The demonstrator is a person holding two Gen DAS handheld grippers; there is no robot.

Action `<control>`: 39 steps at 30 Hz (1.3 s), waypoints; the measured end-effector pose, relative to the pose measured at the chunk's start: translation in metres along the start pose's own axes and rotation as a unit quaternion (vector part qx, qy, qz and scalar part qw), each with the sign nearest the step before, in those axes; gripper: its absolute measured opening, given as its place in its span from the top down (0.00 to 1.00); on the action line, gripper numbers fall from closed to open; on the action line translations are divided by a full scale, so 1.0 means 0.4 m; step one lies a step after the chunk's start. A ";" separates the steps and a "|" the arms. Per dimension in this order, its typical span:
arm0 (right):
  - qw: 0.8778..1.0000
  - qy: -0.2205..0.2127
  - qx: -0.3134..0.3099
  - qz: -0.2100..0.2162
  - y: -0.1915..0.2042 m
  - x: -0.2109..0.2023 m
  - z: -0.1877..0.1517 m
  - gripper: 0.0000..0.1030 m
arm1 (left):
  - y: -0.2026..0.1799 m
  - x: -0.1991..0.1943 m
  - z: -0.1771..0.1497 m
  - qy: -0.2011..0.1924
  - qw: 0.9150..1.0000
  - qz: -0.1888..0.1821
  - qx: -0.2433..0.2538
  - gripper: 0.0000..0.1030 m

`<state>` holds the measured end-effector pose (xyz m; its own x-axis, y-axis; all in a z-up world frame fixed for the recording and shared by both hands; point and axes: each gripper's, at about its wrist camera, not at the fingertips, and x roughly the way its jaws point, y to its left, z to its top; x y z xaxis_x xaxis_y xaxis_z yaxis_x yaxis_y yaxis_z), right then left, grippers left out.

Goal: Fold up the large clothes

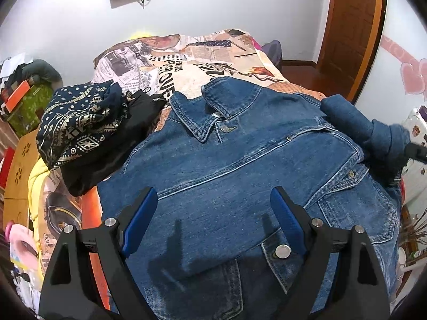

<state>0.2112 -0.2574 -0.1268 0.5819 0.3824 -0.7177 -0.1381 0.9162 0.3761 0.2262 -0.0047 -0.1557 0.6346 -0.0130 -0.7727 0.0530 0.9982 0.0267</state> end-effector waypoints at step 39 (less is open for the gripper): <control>0.983 -0.114 0.140 0.022 -0.158 0.030 0.167 0.93 | 0.014 -0.014 0.027 -0.021 1.000 0.009 -0.010 0.16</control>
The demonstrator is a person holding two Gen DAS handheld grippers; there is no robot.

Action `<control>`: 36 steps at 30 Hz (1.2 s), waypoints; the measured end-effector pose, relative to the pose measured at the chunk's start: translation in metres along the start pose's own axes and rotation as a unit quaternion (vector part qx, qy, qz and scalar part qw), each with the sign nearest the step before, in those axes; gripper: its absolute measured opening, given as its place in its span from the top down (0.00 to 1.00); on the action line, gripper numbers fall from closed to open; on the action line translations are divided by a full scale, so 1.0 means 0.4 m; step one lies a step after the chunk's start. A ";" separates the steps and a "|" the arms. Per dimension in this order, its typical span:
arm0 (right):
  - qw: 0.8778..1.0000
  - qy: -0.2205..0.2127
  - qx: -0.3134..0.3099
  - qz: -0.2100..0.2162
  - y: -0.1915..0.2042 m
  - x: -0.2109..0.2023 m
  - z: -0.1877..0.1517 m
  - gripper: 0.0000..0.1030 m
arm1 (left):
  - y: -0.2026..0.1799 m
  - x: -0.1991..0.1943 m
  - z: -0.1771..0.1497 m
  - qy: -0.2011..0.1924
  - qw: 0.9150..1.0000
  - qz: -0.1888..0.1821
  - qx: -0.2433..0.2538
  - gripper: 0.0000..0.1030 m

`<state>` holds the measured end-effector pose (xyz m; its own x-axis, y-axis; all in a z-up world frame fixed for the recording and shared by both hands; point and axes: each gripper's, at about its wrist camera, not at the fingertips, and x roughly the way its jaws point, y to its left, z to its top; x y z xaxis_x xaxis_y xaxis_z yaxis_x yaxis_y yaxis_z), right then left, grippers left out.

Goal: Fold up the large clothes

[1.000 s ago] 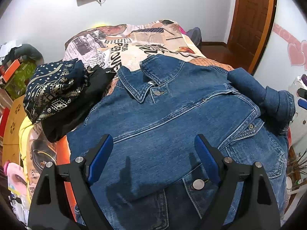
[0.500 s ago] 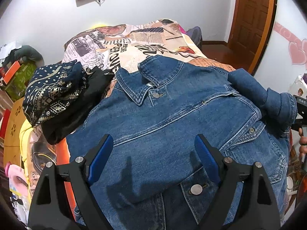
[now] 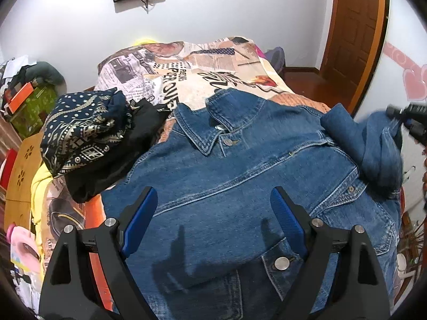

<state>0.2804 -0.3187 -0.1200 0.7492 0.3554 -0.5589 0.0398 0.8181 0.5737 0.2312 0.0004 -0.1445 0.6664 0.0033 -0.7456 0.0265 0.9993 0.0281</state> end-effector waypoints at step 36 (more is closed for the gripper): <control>0.888 0.320 -0.323 0.066 0.550 0.265 -0.465 0.84 | 0.265 -0.054 -0.112 -0.006 0.992 -0.006 -0.126 0.16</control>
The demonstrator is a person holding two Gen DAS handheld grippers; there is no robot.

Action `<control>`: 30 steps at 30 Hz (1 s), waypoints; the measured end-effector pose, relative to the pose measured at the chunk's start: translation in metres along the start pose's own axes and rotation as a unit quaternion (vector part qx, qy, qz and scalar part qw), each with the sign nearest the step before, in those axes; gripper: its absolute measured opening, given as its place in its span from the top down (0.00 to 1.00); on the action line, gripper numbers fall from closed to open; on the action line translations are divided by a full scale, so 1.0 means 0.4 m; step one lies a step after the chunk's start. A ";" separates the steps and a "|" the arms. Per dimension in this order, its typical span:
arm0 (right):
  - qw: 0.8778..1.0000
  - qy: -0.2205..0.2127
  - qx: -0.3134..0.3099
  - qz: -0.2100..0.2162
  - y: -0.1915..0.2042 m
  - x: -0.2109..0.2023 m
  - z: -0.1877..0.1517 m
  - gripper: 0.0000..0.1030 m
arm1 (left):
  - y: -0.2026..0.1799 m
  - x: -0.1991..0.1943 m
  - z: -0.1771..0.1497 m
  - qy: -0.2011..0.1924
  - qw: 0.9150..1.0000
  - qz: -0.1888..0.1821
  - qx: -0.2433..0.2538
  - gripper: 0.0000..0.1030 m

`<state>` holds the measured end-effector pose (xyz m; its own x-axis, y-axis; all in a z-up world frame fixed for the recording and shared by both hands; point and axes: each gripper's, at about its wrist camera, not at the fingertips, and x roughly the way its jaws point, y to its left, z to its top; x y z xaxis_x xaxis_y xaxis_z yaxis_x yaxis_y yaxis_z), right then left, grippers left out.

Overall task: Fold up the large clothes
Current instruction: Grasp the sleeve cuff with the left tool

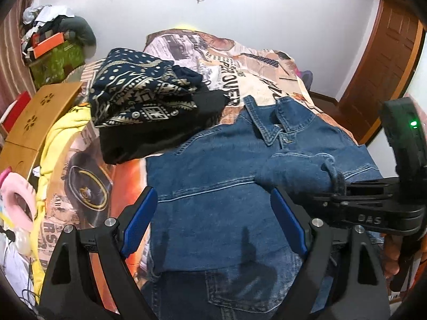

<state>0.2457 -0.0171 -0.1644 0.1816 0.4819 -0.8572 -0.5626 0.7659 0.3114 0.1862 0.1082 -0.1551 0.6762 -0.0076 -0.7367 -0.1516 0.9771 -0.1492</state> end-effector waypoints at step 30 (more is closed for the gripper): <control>0.954 -0.166 0.202 -0.147 -0.459 -0.366 -0.255 0.53 | -0.296 0.209 0.109 0.060 0.989 0.012 0.137 0.91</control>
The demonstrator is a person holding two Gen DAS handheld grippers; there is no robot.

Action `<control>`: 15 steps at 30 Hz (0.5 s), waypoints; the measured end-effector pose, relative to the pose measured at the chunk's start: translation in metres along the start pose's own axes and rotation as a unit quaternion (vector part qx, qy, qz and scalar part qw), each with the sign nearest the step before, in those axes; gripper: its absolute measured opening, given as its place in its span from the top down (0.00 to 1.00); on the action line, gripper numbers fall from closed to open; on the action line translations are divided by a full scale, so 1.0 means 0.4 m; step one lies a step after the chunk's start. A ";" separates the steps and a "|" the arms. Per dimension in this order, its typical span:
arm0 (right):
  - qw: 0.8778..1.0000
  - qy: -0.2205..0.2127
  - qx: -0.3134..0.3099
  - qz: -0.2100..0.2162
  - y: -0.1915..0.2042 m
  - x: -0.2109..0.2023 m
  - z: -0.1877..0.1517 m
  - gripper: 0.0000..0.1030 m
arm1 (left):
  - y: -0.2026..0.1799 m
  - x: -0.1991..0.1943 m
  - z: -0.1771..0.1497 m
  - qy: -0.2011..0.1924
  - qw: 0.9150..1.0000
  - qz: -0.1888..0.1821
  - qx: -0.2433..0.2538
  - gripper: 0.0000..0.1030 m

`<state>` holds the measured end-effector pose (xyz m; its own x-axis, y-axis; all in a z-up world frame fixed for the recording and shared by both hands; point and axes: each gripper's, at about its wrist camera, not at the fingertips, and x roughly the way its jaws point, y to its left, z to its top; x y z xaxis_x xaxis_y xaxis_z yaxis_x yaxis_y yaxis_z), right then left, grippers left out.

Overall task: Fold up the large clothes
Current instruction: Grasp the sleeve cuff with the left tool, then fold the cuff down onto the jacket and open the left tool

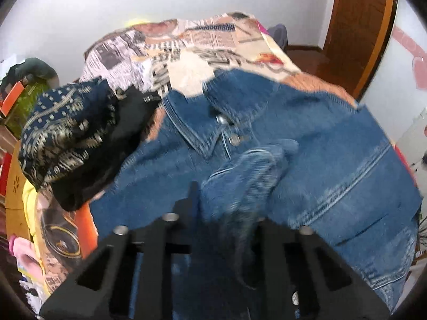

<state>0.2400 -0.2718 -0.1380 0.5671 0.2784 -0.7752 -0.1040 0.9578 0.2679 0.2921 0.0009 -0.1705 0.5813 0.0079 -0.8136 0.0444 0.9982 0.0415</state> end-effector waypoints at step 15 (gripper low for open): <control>0.999 0.045 -0.009 -0.001 0.048 0.080 -0.082 0.53 | 0.171 -0.113 -0.133 -0.061 0.993 0.043 -0.095 0.80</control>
<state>0.2295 -0.2421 -0.1763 0.4914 0.2810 -0.8243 -0.1174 0.9593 0.2569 0.2257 0.0719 -0.1617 0.6709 0.0985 -0.7349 -0.1569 0.9875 -0.0109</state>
